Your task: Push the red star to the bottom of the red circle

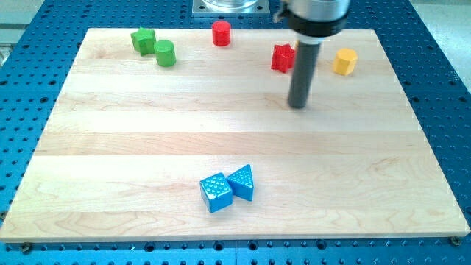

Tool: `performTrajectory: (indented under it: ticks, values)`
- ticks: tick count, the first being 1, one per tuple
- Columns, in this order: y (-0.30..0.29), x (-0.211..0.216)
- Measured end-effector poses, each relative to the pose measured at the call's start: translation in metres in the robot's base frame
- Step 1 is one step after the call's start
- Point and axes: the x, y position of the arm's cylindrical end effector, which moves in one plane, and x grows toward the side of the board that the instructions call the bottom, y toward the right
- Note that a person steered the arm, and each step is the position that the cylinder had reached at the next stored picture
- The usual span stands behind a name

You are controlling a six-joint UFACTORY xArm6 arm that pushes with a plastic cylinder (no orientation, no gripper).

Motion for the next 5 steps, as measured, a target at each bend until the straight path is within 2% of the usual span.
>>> performTrajectory:
  ticks: [1, 2, 3, 4, 5]
  values:
    - [0.043, -0.029]
    - [0.042, -0.071]
    - [0.010, -0.078]
    - [0.003, -0.084]
    - [-0.115, -0.109]
